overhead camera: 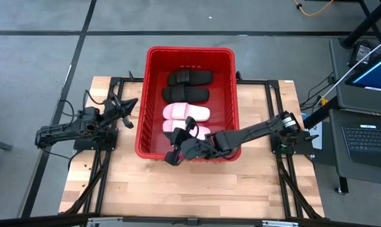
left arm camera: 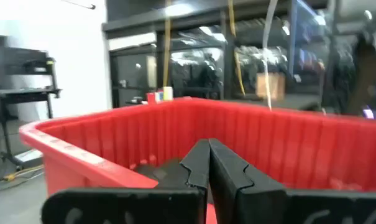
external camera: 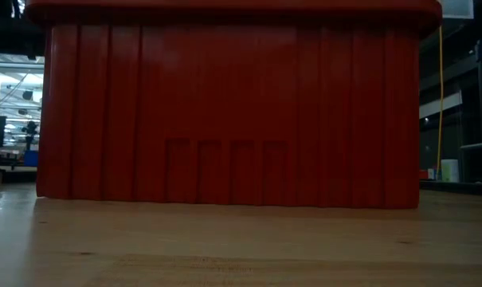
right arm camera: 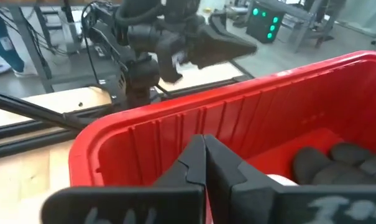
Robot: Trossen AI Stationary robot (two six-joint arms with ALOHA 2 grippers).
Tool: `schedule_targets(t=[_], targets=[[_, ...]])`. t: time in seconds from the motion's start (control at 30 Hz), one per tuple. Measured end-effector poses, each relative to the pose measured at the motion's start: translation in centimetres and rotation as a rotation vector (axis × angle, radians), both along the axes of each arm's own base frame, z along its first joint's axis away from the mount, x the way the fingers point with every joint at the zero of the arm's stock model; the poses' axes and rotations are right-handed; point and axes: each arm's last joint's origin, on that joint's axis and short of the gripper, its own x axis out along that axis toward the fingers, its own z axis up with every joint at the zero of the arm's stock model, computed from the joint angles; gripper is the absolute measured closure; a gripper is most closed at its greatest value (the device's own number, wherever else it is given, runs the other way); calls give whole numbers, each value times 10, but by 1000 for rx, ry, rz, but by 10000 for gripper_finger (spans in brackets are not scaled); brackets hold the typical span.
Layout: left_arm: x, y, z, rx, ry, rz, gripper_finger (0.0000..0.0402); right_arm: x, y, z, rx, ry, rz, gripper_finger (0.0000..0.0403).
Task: Pick and place slides into bin
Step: Return to Home Position
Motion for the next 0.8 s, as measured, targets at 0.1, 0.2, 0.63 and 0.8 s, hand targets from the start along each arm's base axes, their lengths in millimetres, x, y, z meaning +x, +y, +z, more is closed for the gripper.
schedule_targets(t=[0.1, 0.2, 0.63, 0.8], targets=[[3, -1, -6, 37, 33, -48, 400, -1, 10, -12, 7, -25, 22, 402], [6, 0, -19, 18, 78, -39, 400, -4, 23, -19, 14, -35, 50, 402], [9, 2, -30, 3, 46, 11, 399, -7, 36, -5, -36, -54, 99, 396], [9, 2, -29, -6, 23, 1, 398, -13, 31, 11, -4, -100, 91, 398]])
